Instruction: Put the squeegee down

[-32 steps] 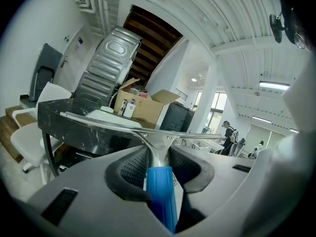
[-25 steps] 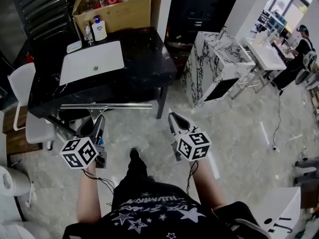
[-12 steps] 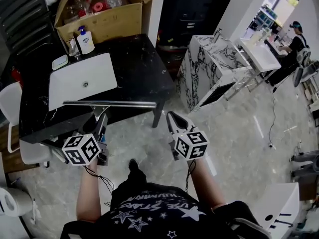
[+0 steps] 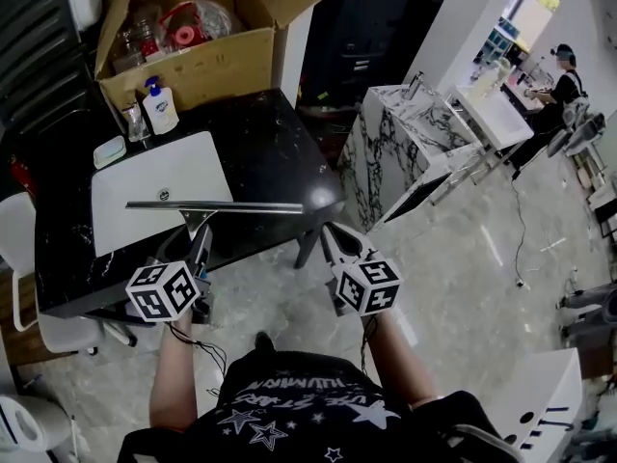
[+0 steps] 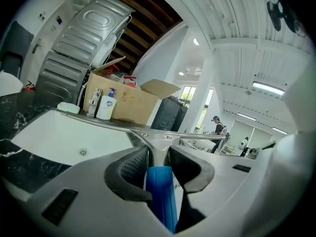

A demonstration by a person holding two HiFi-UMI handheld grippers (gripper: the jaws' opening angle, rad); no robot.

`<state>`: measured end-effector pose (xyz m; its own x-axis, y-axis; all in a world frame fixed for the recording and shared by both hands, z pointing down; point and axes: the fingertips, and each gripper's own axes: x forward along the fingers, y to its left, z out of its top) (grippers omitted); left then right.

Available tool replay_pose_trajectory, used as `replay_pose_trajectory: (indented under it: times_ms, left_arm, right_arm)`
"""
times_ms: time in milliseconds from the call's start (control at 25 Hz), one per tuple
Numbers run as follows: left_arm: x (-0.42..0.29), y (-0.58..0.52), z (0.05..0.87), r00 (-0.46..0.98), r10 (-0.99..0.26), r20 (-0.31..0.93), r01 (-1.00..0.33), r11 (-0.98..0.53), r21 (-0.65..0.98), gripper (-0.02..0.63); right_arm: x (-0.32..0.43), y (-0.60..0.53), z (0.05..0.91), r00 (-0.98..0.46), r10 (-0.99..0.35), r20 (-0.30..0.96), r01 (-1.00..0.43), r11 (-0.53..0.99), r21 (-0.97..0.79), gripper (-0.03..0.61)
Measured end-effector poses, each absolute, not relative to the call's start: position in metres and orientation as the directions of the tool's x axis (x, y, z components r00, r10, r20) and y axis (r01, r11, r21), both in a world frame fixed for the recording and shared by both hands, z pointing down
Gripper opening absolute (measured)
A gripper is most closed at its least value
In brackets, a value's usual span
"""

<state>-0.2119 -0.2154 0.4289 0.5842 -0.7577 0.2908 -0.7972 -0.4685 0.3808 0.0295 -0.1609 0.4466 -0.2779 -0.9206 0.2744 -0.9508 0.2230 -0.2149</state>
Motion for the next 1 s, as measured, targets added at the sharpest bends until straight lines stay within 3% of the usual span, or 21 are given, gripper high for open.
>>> replay_pose_trajectory:
  times_ms: [400,1000]
  left_arm:
    - [-0.195,-0.269,0.443,0.631,-0.717,0.297,-0.763,-0.503,0.406,0.152]
    - [-0.103,-0.381,0.457,0.546,-0.762,0.349,-0.824,-0.413,0.387,0.152]
  right_arm:
    - [0.029,-0.201,0.459,-0.259,-0.92,0.294,-0.957,0.204,-0.206,0.051]
    - [0.127,-0.338,0.476,-0.354,-0.89,0.286,-0.922,0.282,-0.264,0.051]
